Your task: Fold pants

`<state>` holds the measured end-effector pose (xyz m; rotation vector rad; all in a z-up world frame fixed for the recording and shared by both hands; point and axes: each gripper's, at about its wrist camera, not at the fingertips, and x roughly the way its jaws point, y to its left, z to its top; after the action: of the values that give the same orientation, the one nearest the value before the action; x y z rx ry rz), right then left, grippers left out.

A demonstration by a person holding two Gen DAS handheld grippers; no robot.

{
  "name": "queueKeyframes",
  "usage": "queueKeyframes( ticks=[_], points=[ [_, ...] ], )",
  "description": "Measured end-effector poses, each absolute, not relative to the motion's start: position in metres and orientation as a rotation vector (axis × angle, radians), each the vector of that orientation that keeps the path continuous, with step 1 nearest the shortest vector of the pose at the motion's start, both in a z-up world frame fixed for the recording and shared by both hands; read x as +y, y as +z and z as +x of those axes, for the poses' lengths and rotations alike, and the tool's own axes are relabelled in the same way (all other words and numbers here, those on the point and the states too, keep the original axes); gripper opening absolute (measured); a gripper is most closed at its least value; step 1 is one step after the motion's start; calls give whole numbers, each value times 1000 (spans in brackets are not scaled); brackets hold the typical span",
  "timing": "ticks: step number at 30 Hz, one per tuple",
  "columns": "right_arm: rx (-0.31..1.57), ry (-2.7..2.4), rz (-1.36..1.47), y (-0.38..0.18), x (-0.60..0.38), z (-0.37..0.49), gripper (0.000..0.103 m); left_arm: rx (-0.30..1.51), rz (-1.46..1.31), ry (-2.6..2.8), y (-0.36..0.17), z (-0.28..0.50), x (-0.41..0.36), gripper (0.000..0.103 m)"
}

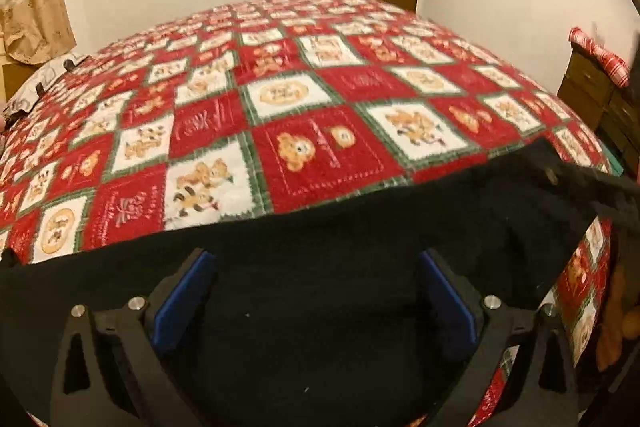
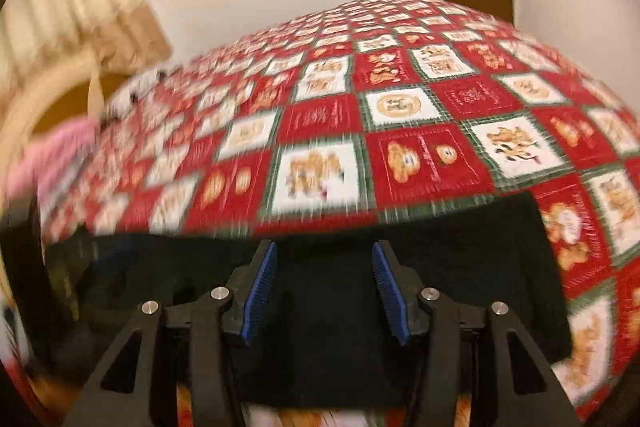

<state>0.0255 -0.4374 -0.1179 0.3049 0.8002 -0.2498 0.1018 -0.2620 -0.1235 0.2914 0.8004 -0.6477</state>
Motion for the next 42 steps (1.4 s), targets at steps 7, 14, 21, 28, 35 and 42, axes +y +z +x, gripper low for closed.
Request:
queueKeyframes(
  ticks=[7,14,21,28,35,42],
  points=[
    [868,-326,150,-143,-417,-22,74,877,324,-648,-134,124,-265,103],
    [728,-297,272,-114,-408,-31,74,790,264,-576,-104,118,-215,103],
    [696,-159,264,-120,-345,17,73,832,217,-344,-130,138,-138,103],
    [787,-136,58,-151,-290,26,50,839,217,-367,-143,137,-109,103],
    [643,-255,257,-112,-358,-35,72,825,216,-402,-142,133,-100,103],
    [459,-650,811,-124,-503,-125,90,828,137,-381,-140,131,-85,103]
  ],
)
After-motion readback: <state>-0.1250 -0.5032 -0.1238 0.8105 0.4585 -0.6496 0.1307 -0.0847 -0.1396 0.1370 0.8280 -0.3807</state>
